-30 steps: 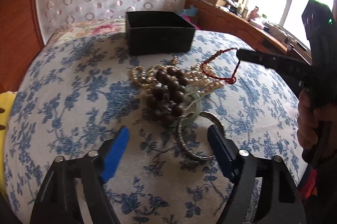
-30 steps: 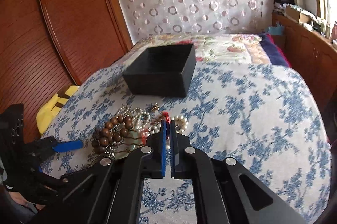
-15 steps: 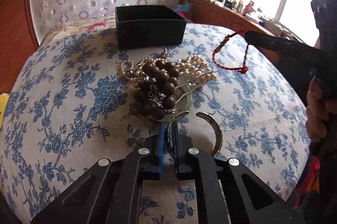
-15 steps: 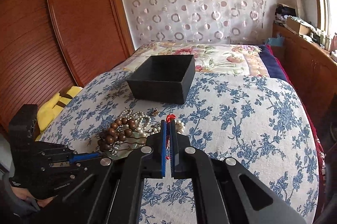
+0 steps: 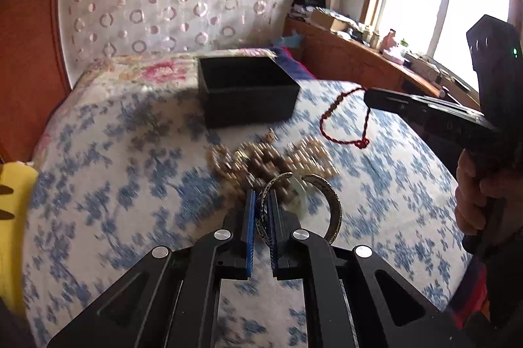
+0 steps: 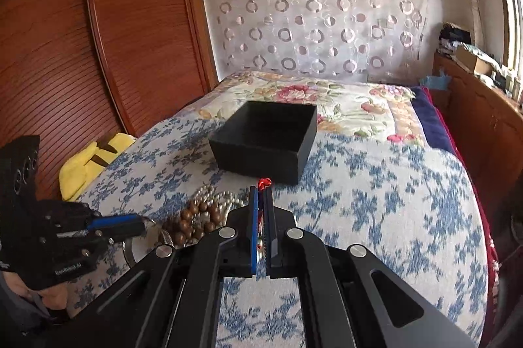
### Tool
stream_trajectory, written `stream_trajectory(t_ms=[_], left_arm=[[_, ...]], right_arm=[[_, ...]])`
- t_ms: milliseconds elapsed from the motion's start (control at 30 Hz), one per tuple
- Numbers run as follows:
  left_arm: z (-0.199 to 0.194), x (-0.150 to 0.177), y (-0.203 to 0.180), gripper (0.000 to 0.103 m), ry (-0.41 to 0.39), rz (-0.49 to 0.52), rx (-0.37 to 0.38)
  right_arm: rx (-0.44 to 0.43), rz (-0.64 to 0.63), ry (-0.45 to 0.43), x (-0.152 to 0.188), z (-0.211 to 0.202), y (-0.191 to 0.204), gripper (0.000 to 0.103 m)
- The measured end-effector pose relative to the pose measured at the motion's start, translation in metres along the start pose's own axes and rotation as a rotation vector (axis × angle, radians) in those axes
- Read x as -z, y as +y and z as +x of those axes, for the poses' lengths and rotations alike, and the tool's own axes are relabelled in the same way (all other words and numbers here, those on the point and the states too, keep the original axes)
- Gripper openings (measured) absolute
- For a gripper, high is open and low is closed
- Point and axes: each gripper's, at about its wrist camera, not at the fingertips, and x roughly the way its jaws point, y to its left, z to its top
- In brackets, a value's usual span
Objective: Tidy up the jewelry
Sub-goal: 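Carry the red bracelet into the black box with the right tool while the left tool grasps the silver bangle, then lower the silver bangle into the black box and open the left tool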
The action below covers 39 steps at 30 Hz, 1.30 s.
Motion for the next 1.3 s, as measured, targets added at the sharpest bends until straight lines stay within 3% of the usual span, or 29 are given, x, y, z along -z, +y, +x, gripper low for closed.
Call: stream_trajectory(t_ms=[300,533,900,1033,1067,1100,1133,1300], left_arm=[[0.003,-0.03,0.025,0.006,-0.051,-0.007,-0.061],[0.024,-0.045,0.036,0.006,-0.044,0.004,-0.08],[0.046,-0.077,0.047,0.006,-0.053,0.005,-0.087],[0.055,-0.091,0.05,0.006,-0.05,0.006,-0.094],[0.057,-0.094,0.05,0.006,-0.051,0.006,-0.094],[0.059,-0.097,0.051,0.006,-0.051,0.007,-0.095],[0.061,-0.102,0.05,0.007,-0.053,0.01,-0.096],[0.075,-0.115,0.046,0.007,-0.045,0.024,-0.096]], right_arm=[[-0.013,-0.048,-0.025,-0.039,0.028,0.003,0.003],[-0.002,-0.068,-0.01,-0.065,0.076,-0.002,0.003],[-0.041,-0.076,0.016,-0.082,0.118,-0.008,0.004],[-0.079,-0.08,0.075,-0.083,0.14,-0.014,0.005],[-0.065,-0.083,0.075,-0.084,0.141,-0.016,0.014],[-0.051,-0.086,0.069,-0.083,0.14,-0.02,0.03],[-0.042,-0.085,0.06,-0.083,0.138,-0.023,0.037],[-0.004,-0.071,0.023,-0.083,0.122,-0.042,0.04]])
